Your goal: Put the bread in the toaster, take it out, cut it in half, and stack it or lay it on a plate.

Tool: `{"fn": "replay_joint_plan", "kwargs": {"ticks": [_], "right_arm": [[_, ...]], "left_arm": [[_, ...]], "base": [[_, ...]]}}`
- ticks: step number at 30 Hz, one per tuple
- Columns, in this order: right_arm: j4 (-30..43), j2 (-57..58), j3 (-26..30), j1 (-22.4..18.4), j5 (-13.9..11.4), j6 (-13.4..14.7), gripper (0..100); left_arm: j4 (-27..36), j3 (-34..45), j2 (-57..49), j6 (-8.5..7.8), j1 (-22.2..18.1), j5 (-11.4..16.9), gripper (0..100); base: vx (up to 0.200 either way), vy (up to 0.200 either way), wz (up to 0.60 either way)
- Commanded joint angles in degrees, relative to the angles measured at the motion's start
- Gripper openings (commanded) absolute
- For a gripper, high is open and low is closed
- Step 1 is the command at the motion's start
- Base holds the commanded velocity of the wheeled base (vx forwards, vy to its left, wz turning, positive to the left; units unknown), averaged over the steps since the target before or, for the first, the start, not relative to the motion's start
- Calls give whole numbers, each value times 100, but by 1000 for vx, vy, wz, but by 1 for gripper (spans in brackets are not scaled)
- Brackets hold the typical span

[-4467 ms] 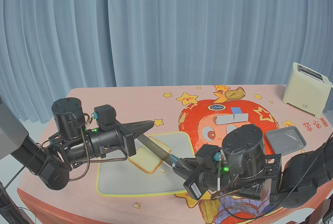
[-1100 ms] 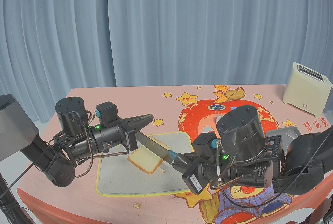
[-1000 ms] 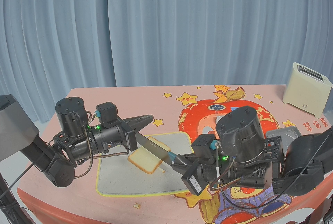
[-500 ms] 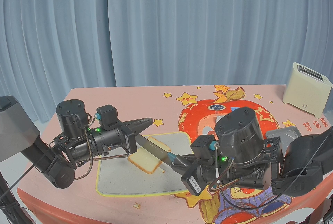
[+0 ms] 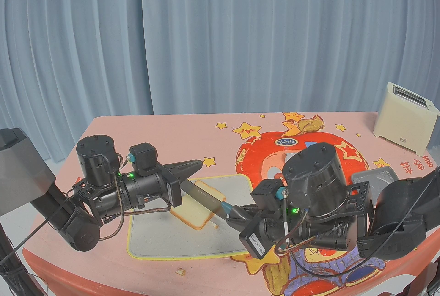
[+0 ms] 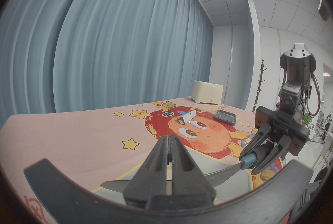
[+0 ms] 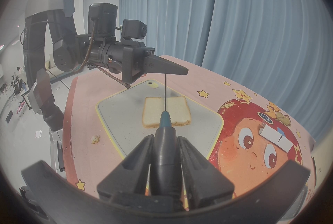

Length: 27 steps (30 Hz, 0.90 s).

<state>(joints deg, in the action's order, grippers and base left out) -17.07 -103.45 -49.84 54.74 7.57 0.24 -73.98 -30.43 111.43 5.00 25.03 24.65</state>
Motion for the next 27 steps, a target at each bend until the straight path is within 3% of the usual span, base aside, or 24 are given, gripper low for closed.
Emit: {"fn": "replay_joint_plan", "kwargs": {"ticks": [1, 11, 15, 27], "right_arm": [[2, -9, 0, 2, -1, 2, 0], [2, -17, 0, 11, -1, 11, 0], [2, -44, 0, 2, -1, 11, 0], [72, -88, 97, 2, 8, -7, 0]], "left_arm": [[-2, -7, 212, -16, 2, -4, 0], [-37, 19, 397, -25, 2, -4, 0], [-266, 28, 687, -166, 2, -48, 0], [-406, 63, 898, -175, 11, -39, 0]], "base": [[0, 0, 0], [0, 0, 0], [0, 0, 0], [0, 0, 0]]}}
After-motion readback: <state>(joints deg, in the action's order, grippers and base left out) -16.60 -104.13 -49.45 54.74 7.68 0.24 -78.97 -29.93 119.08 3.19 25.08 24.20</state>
